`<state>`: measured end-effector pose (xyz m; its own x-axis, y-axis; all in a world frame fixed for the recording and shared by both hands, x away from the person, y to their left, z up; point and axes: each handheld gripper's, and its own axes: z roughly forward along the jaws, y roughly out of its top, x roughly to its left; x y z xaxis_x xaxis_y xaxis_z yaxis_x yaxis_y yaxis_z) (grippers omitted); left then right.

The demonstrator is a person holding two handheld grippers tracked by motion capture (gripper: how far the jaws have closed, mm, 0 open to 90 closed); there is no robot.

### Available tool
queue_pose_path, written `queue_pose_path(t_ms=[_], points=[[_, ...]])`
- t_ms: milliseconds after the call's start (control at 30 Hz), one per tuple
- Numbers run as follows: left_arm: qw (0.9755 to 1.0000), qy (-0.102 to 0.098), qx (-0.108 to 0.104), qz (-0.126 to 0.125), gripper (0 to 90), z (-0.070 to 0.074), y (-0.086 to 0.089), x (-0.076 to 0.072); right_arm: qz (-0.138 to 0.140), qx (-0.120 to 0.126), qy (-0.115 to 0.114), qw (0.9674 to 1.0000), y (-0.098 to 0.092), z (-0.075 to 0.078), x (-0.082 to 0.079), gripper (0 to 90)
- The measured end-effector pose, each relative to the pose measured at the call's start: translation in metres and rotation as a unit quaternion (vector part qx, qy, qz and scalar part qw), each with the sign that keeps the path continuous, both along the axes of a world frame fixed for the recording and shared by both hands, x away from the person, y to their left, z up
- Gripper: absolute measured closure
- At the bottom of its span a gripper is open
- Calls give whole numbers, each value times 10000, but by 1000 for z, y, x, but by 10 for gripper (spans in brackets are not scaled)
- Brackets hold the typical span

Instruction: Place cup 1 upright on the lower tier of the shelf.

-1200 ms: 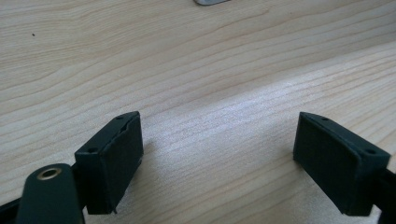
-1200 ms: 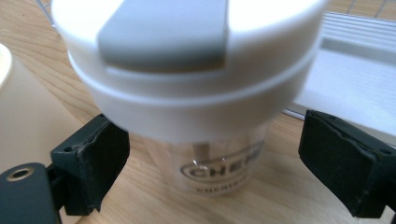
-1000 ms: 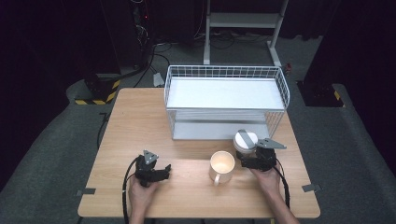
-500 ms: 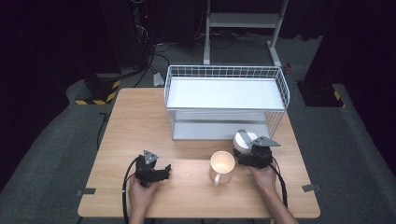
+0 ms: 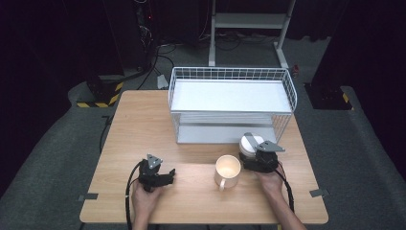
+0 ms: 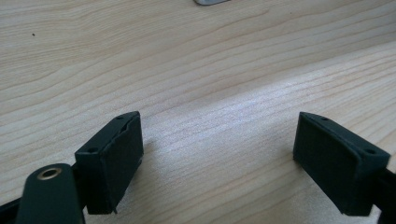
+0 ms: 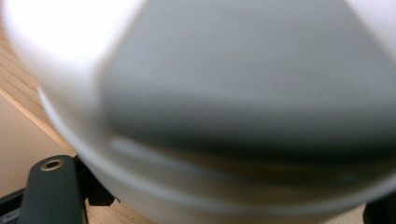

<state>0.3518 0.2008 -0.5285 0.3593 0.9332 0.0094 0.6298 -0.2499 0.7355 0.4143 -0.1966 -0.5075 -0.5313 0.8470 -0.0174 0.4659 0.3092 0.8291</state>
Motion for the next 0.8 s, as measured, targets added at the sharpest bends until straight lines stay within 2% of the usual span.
queue_pose_path(t_ms=[500,800], points=[[10000,1,1,-3,164,0,0,0,20,-60,-28,10000,-2,1,2,191],[10000,0,1,-1,165,0,0,0,-18,-5,-47,10000,-6,7,3,191]])
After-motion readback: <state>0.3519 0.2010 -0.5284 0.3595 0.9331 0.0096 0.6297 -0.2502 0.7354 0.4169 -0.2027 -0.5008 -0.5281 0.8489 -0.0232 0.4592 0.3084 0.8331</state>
